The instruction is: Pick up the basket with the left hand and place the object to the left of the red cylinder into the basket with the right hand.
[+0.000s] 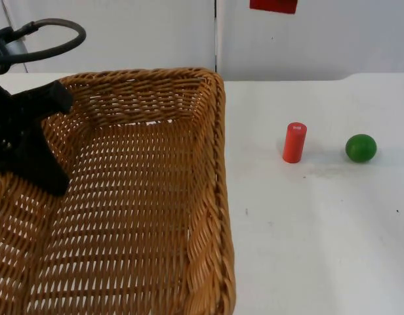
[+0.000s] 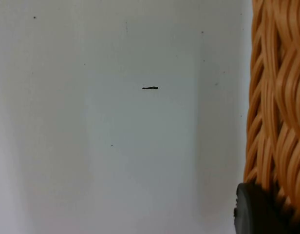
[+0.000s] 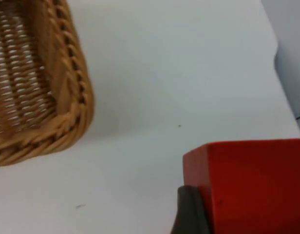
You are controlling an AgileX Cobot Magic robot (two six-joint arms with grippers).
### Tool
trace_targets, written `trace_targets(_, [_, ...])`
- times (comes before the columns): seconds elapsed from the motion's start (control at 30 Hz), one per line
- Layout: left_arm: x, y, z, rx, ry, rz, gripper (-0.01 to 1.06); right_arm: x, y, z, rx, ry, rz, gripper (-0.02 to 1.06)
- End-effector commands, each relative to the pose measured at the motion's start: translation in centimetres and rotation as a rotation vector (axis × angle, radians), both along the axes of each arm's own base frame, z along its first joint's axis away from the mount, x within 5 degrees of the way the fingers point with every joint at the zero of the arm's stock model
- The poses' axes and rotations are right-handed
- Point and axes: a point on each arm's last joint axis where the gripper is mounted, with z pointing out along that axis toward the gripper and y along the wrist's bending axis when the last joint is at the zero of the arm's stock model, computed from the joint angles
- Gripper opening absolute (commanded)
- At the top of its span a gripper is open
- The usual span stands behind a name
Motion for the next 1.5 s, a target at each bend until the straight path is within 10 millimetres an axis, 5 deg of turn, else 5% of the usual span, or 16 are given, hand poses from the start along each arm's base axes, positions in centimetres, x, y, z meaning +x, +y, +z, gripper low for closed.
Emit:
trace_targets(0.0, [-0.1, 0.0, 0.3, 0.001, -0.013, -0.004, 0.00, -1.4, 0.9, 0.7, 0.014, 0.038, 0.041, 0.00])
trace_targets(0.83, [0.0, 0.2, 0.3, 0.022, -0.025, -0.014, 0.00, -9.2, 10.4, 0.4, 0.011, 0.080, 0.297, 0.00])
trace_targets(1.17, [0.0, 0.2, 0.3, 0.025, -0.032, -0.029, 0.00, -8.9, 10.9, -4.5, 0.025, 0.086, 0.224, 0.00])
trace_targets(1.47, [0.0, 0.2, 0.3, 0.027, -0.039, -0.032, 0.00, -8.8, 11.1, -6.7, 0.094, 0.103, 0.162, 0.00])
